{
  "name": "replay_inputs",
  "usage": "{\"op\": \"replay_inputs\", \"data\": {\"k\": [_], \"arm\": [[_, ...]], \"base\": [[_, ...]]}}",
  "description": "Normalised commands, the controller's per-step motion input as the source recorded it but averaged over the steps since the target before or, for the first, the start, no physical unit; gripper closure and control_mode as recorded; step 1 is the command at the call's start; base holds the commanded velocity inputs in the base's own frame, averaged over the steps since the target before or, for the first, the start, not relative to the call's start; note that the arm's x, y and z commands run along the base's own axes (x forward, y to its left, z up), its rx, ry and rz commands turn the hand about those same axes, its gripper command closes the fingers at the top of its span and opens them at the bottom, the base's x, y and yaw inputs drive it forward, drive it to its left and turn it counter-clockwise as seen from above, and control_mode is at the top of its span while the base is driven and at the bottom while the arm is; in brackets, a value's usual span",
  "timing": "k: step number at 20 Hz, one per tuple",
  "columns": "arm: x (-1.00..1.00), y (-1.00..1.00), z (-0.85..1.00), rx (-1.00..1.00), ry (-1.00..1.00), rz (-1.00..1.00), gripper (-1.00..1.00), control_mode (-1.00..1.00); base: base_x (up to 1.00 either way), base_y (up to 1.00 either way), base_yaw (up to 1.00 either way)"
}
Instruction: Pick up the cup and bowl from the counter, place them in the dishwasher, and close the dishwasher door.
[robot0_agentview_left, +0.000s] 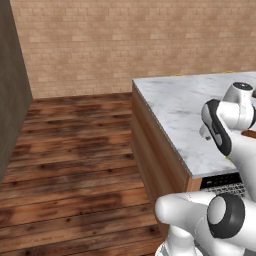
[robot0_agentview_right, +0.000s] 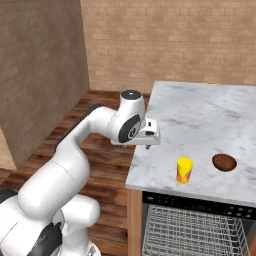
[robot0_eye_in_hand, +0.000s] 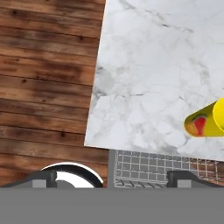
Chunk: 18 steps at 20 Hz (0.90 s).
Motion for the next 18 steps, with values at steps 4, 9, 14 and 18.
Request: {"op": "replay_inputs", "data": {"k": [4,9,14,18], "arm": [[0.04,-0.37,-0.23,0.0,0.0,0.0,-1.0,-1.0],[0.16,-0.38,-0.25,0.0,0.0,0.0,-1.0,-1.0],[0.28,-0.33,-0.27,0.0,0.0,0.0,-1.0,-1.0],[0.25,-0.31,-0.23,0.0,0.0,0.0,-1.0,-1.0]], "base": [[0.0,0.0,0.0],[0.0,0.0,0.0],[0.0,0.0,0.0],[0.0,0.0,0.0]]}}
